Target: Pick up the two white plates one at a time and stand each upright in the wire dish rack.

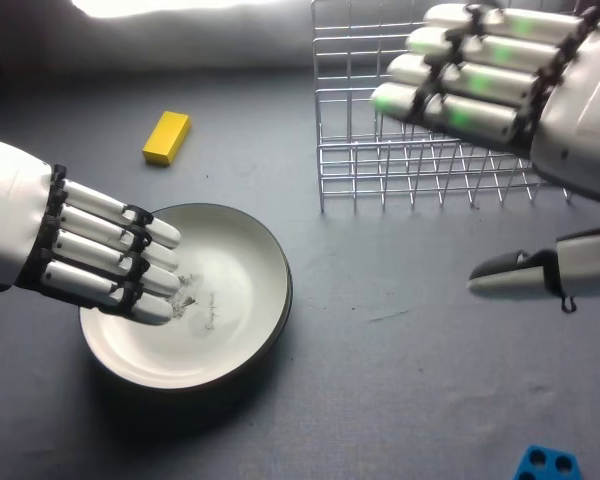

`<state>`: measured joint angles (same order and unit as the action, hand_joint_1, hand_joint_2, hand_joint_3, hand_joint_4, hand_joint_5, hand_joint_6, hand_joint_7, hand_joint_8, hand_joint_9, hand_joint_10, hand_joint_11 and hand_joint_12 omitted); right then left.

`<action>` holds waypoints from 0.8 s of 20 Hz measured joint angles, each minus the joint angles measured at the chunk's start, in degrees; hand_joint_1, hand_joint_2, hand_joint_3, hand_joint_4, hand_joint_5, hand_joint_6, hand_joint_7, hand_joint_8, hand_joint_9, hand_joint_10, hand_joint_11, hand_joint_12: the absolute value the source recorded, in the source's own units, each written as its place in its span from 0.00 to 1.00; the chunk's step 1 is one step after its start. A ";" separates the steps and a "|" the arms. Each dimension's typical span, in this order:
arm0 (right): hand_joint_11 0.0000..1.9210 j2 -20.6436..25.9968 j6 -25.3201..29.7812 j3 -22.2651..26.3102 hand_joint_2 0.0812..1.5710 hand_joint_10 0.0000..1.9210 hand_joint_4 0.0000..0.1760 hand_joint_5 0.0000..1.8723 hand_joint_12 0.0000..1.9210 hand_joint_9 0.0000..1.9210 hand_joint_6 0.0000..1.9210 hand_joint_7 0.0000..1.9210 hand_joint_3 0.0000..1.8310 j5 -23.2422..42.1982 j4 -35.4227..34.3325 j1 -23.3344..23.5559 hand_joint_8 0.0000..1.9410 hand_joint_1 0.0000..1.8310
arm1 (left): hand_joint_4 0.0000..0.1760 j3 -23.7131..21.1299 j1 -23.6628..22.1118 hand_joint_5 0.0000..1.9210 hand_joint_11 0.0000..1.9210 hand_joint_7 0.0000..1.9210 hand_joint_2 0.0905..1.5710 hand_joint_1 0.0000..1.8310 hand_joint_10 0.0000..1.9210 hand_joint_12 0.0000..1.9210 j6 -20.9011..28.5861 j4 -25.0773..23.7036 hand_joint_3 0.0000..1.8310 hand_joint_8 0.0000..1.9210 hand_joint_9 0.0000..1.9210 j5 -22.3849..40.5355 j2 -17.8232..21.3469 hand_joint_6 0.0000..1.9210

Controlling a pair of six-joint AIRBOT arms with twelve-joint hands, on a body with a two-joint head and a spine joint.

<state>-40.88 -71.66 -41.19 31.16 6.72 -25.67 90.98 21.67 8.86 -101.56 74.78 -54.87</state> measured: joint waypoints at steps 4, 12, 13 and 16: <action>0.00 -0.44 7.08 0.31 0.60 0.00 0.00 0.00 0.00 0.00 0.00 0.00 0.00 -4.33 0.81 0.00 0.00 0.13 | 0.00 2.25 3.82 0.01 0.00 0.00 0.62 0.00 0.00 0.00 -0.55 0.22 0.00 0.00 0.00 -1.97 -2.49 0.00; 0.00 -1.55 14.21 -0.66 0.60 0.00 0.00 0.00 0.00 0.00 0.00 0.00 0.00 -6.05 -1.09 0.07 0.00 0.15 | 0.00 4.72 7.50 0.02 0.00 0.02 0.62 0.00 0.00 0.00 -2.80 0.39 0.00 0.01 0.01 -4.59 -3.96 0.00; 0.00 -2.01 17.33 -1.33 0.60 0.00 0.00 0.00 0.00 0.00 0.00 0.00 0.00 -5.92 0.72 0.07 0.00 0.17 | 0.00 4.81 7.52 0.02 0.00 0.01 0.63 0.00 0.00 0.00 -2.82 0.46 0.00 0.00 0.01 -4.63 -3.96 0.00; 0.01 -2.34 22.88 -2.78 0.60 0.00 0.00 0.00 0.01 0.00 0.00 0.00 0.00 -3.58 3.43 0.07 0.00 0.19 | 0.00 5.95 8.35 0.03 0.00 0.01 0.62 0.00 0.00 0.00 -3.04 0.26 0.00 0.00 0.00 -4.90 -3.96 0.01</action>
<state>-43.22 -48.77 -43.97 27.57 10.15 -25.61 96.92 30.02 5.82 -101.30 69.89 -58.83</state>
